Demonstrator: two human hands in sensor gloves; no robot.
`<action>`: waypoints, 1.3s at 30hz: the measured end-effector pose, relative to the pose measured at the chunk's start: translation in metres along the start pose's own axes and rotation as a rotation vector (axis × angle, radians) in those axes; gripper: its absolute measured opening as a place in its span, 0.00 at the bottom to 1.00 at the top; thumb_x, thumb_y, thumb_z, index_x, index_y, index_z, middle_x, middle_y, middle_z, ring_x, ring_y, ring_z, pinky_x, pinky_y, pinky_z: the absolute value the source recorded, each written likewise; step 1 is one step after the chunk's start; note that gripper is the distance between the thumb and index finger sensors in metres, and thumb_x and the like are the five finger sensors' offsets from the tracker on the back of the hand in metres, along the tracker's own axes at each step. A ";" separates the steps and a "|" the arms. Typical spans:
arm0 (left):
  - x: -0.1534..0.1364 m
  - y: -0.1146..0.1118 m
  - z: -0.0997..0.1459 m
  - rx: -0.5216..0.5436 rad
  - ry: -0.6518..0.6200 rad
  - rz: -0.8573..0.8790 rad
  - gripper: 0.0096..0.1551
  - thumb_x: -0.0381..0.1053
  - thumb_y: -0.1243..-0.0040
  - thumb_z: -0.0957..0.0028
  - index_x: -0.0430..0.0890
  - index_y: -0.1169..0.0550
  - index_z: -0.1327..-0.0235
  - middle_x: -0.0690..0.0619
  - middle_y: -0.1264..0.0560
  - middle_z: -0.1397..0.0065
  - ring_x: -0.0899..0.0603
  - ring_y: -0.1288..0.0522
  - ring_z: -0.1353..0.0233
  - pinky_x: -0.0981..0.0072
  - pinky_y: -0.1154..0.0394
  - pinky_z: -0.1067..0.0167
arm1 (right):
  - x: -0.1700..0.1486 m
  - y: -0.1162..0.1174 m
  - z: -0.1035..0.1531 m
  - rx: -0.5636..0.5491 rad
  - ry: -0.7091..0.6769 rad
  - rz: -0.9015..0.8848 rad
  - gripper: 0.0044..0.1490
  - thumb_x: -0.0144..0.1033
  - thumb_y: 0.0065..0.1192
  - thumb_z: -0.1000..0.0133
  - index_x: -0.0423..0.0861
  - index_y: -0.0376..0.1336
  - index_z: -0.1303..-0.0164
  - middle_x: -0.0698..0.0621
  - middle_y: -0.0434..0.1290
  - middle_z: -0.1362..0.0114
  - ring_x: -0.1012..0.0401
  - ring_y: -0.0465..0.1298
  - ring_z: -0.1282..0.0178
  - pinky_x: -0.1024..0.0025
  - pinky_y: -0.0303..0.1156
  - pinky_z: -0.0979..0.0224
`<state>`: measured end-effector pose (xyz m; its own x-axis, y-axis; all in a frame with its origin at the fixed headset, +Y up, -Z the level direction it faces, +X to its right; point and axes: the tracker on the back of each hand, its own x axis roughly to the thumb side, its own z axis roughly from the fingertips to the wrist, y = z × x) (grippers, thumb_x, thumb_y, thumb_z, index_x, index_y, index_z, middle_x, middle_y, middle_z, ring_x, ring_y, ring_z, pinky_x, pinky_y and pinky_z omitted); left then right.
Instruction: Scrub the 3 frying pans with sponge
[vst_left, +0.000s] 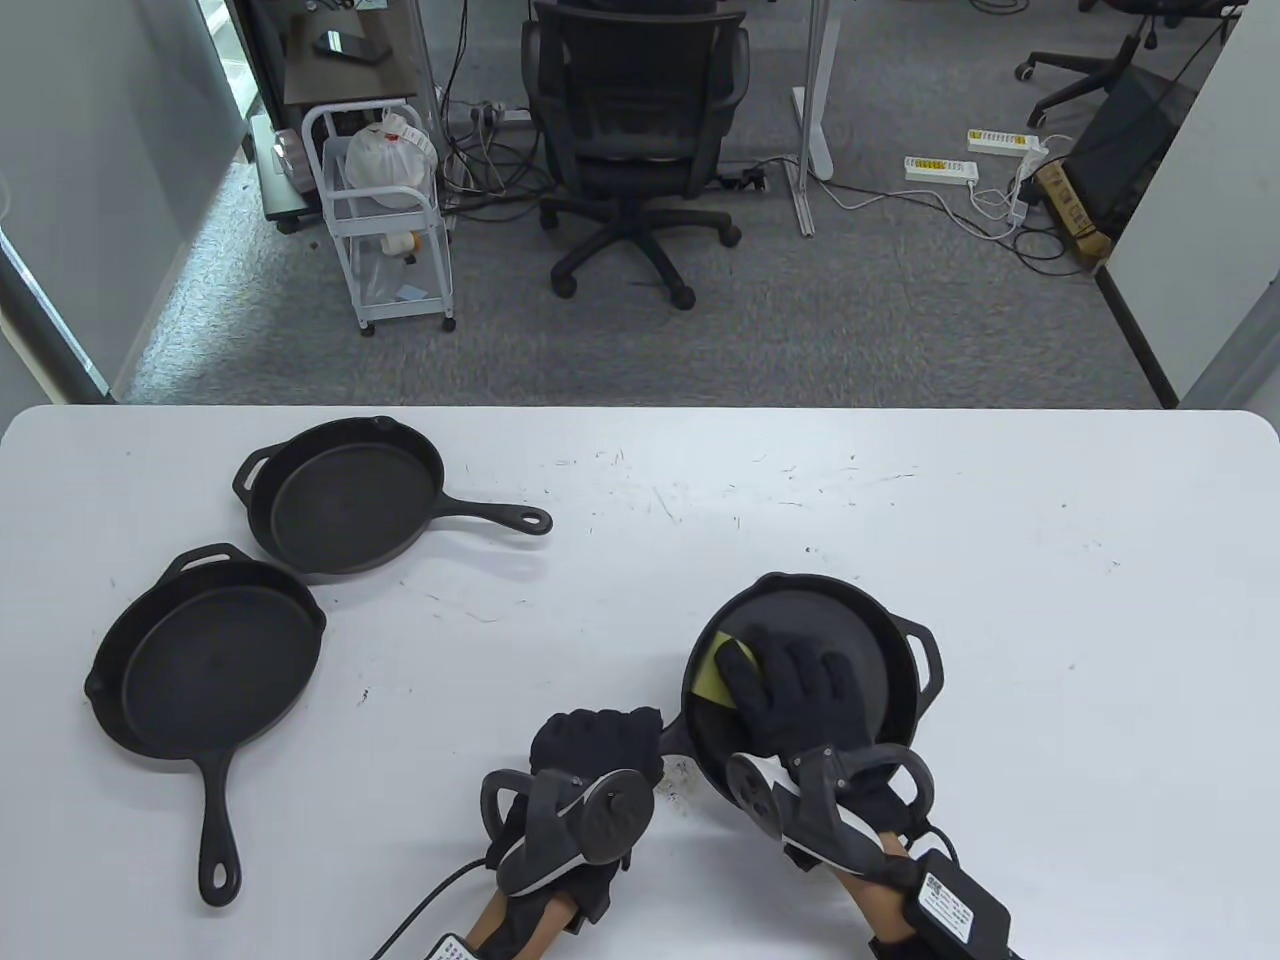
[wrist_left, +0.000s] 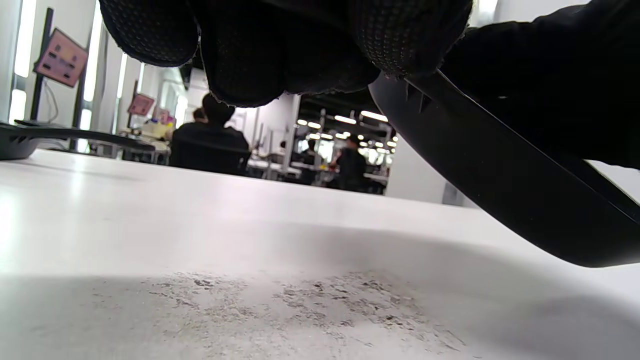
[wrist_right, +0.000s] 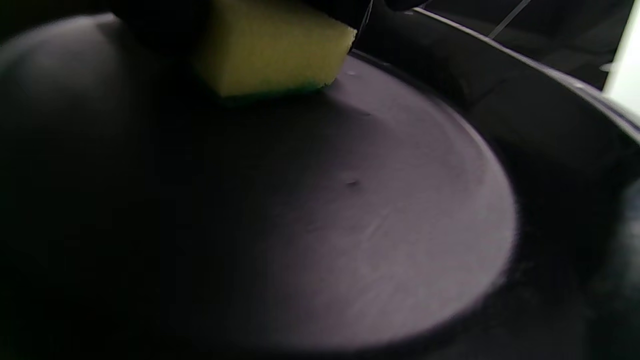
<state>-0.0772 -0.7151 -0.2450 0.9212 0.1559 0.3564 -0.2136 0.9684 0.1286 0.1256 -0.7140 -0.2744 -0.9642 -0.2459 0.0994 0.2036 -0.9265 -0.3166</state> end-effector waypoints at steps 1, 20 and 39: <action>0.000 0.000 0.000 0.004 -0.002 -0.007 0.34 0.53 0.38 0.52 0.48 0.23 0.30 0.49 0.19 0.40 0.40 0.22 0.35 0.31 0.30 0.32 | -0.009 0.003 -0.003 0.008 0.049 -0.005 0.46 0.49 0.64 0.50 0.63 0.47 0.22 0.53 0.61 0.16 0.51 0.67 0.20 0.43 0.56 0.19; 0.000 0.002 0.000 -0.039 0.025 0.041 0.34 0.52 0.36 0.53 0.47 0.23 0.30 0.48 0.19 0.39 0.39 0.23 0.35 0.33 0.28 0.33 | -0.002 0.009 0.001 0.034 -0.094 -0.061 0.47 0.53 0.63 0.51 0.66 0.45 0.23 0.54 0.58 0.15 0.52 0.65 0.18 0.43 0.54 0.18; -0.003 0.006 0.003 0.024 0.045 -0.007 0.33 0.52 0.34 0.54 0.49 0.21 0.32 0.48 0.18 0.41 0.40 0.21 0.36 0.37 0.26 0.35 | 0.018 0.001 0.013 0.074 -0.194 -0.016 0.48 0.54 0.65 0.52 0.66 0.47 0.23 0.54 0.59 0.16 0.52 0.67 0.21 0.42 0.53 0.18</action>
<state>-0.0821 -0.7107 -0.2426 0.9363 0.1581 0.3135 -0.2142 0.9647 0.1533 0.1103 -0.7227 -0.2609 -0.9181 -0.2745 0.2860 0.2072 -0.9474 -0.2440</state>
